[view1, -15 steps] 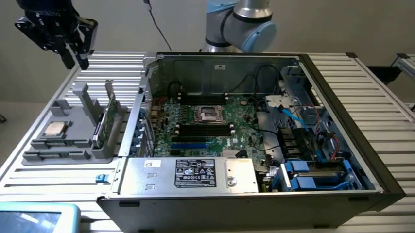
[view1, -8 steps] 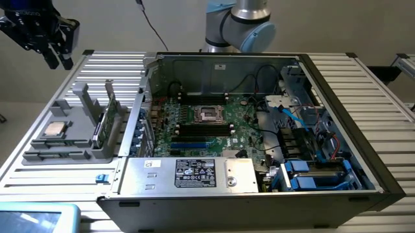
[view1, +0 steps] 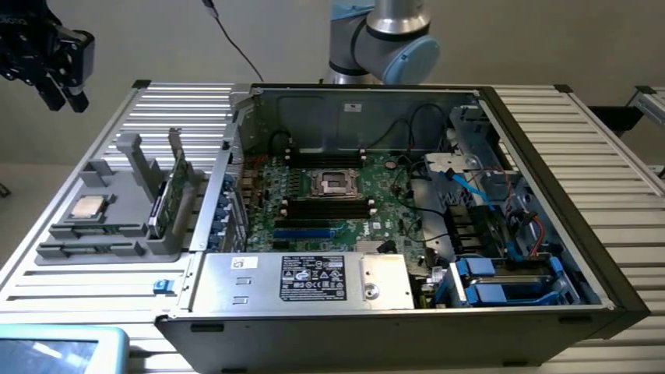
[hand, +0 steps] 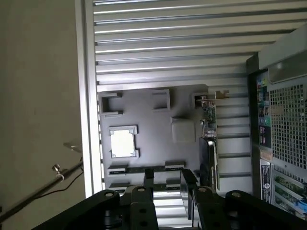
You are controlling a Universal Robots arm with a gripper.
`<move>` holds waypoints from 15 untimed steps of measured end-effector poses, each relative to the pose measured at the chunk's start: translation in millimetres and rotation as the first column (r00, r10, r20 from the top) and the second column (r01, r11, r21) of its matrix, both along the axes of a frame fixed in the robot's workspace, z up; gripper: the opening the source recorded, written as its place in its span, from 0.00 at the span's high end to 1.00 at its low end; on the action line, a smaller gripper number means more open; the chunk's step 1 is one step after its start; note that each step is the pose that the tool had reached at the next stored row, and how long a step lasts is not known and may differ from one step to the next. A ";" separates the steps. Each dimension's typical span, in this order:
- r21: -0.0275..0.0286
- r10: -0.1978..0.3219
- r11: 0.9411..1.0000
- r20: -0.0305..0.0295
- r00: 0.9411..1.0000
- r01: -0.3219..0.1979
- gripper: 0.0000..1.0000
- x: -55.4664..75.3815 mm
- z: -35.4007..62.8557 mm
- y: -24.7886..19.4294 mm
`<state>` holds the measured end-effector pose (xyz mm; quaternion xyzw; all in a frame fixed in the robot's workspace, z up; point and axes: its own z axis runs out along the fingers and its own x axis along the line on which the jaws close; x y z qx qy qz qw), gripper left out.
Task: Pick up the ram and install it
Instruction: 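Reach for the ram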
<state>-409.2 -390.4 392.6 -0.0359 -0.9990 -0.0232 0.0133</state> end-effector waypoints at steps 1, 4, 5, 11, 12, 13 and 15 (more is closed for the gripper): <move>0.000 0.000 1.000 -0.001 1.000 0.000 0.65 -4.5 0.0 0.0; 0.000 0.000 1.000 -0.002 1.000 0.000 0.65 -17.8 0.0 0.0; 0.000 0.000 1.000 -0.003 1.000 0.000 0.65 -19.2 0.1 0.0; 0.000 0.004 1.000 -0.003 1.000 -0.004 0.65 -19.5 0.0 0.0; 0.000 0.016 1.000 -0.003 1.000 -0.016 0.65 -20.2 0.0 0.0; 0.000 0.031 1.000 -0.003 1.000 -0.031 0.65 -20.4 0.0 0.0; 0.000 0.065 0.998 -0.003 0.998 -0.065 0.65 -20.8 0.1 0.0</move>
